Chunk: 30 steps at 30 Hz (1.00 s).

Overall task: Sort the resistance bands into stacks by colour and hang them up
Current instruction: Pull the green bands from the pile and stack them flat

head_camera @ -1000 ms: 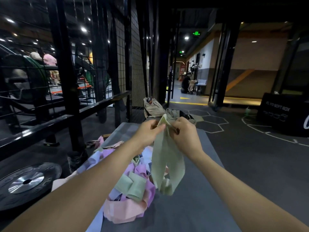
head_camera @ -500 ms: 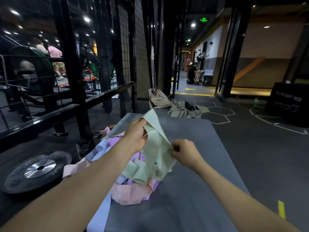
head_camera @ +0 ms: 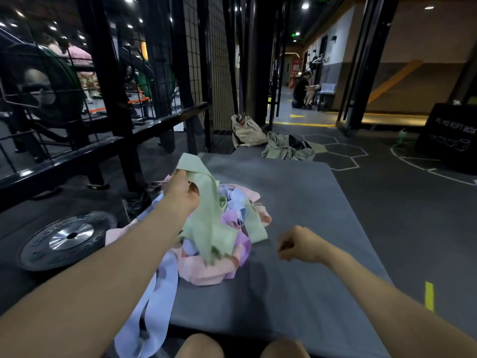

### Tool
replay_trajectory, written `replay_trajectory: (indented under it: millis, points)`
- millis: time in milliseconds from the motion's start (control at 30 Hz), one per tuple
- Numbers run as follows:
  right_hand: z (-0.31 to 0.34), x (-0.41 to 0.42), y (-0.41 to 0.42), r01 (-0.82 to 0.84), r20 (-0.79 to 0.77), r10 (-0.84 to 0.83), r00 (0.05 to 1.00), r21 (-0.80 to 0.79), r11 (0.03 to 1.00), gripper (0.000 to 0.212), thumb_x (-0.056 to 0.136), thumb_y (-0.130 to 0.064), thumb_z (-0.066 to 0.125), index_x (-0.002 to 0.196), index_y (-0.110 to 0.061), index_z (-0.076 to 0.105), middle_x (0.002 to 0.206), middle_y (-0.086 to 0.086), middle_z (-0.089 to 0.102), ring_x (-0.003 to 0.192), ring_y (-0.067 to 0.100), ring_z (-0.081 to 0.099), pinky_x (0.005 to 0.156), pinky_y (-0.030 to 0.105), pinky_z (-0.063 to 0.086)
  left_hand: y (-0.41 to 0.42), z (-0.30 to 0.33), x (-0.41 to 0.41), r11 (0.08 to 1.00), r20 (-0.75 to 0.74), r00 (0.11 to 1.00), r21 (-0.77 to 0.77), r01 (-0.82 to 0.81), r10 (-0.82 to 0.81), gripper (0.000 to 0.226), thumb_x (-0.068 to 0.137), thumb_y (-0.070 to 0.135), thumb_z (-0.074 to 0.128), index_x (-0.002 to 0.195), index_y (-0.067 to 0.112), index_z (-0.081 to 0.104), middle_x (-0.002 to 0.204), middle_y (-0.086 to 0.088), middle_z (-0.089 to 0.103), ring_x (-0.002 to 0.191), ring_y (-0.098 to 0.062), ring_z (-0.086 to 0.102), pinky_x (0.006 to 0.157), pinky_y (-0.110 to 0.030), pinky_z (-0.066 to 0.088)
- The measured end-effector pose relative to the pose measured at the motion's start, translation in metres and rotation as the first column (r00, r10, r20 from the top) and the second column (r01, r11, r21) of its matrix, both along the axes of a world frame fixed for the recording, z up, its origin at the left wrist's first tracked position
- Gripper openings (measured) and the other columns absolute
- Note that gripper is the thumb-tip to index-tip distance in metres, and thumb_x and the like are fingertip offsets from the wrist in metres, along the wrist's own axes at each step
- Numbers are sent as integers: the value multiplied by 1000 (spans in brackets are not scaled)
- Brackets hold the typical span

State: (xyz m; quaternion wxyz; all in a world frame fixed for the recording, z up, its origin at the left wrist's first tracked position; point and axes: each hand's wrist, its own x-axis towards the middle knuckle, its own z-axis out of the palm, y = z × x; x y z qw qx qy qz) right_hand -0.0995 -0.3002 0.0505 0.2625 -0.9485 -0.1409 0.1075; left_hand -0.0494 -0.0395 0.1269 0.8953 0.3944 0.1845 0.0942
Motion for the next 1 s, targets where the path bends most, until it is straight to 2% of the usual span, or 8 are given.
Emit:
replay_trajectory:
  millis: [67,167,300,367,533,733,833,1000]
  points:
    - [-7,1,-2,32,49,-31,998,-28,999,13,79,-13,67,71,-23,64,72,-4,65,65,2,57,58,10,41,2,-6,0,1000,-8,1000,7,24,-24,26,92,25,58,114,11,62,103,-3,70,98,-19,65,95,-38,51]
    - [-9,10,14,90,135,-94,986,38,995,14,82,-15,67,96,-14,69,90,2,67,81,12,56,68,19,39,-11,-4,-8,990,4,991,20,137,-137,20,94,26,55,91,8,62,68,-4,72,78,-19,63,78,-36,51]
    - [6,20,52,60,181,-110,977,258,964,46,83,-18,70,125,-11,54,110,-1,57,93,11,51,79,18,37,-25,-3,-11,981,-11,981,39,192,-192,25,94,24,54,113,8,58,101,-9,66,85,-23,63,67,-40,52]
    - [9,24,67,25,96,-68,993,391,920,58,79,-16,75,130,-11,48,115,0,53,98,12,50,82,21,41,-27,-3,-8,978,1,979,28,205,-205,25,94,24,54,114,9,57,102,-8,65,85,-22,62,77,-40,51]
    - [-10,22,77,16,-133,68,989,549,836,39,72,-1,76,108,-2,63,107,18,68,101,31,65,95,42,51,-23,3,-4,977,40,978,-44,207,-206,22,92,28,57,102,9,61,99,-8,66,92,-23,63,98,-40,46]
    - [-20,12,55,-101,-126,136,983,253,962,15,69,-8,76,81,-3,68,72,2,64,70,11,56,75,34,52,-10,6,0,995,40,999,-95,34,-30,28,94,22,55,117,7,59,106,-10,67,93,-25,65,89,-43,52]
    - [-10,13,33,26,19,-33,999,271,962,11,71,-3,76,71,-3,66,56,-12,49,63,5,43,61,21,41,-3,0,-4,997,-16,998,-46,-69,68,11,93,22,57,87,13,59,82,-5,63,72,-20,61,68,-35,53]
    - [3,19,-2,397,160,-530,833,495,773,15,82,-8,63,74,-12,52,67,2,54,68,23,56,56,32,51,7,-34,1,970,-117,972,153,-187,206,12,91,11,52,82,14,60,73,-3,57,72,-23,56,57,-26,46]
